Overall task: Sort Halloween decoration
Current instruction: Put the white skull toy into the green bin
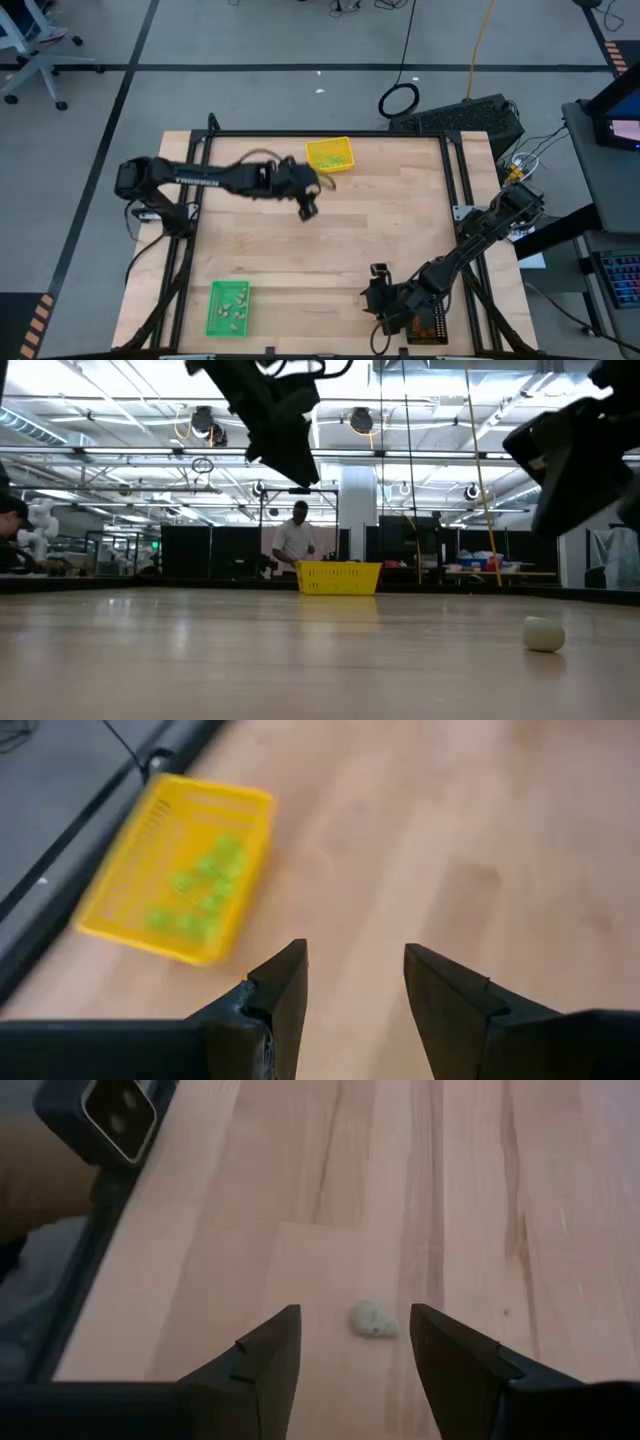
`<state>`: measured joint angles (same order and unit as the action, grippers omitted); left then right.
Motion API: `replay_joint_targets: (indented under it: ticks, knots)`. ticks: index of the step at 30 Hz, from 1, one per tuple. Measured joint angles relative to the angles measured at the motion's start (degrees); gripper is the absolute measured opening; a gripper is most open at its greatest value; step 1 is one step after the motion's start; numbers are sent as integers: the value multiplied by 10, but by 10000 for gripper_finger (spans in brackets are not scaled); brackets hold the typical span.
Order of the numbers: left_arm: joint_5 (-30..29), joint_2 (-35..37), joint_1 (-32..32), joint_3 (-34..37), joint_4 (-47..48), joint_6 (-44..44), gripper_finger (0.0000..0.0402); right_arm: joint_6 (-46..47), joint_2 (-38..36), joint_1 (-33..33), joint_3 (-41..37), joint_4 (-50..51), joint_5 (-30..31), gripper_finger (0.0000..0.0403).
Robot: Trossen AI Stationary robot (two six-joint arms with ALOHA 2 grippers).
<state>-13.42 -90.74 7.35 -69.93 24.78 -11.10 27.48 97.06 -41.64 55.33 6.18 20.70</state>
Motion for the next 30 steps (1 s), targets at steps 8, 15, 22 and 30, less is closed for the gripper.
replay_joint_targets:
  ticks: [8,15,22,30]
  knots:
    - [-114,-1,-159,1,40,-62,166,-81,1,28,-11,-18,-29,208]
    - [-216,0,-274,8,46,-113,166,-160,25,66,-11,-21,-119,227]
    - [-297,-1,-346,32,49,-197,166,-216,71,85,-11,-46,-138,208]
    - [-348,-1,-374,36,42,-231,166,-237,81,94,-11,-54,-144,164]
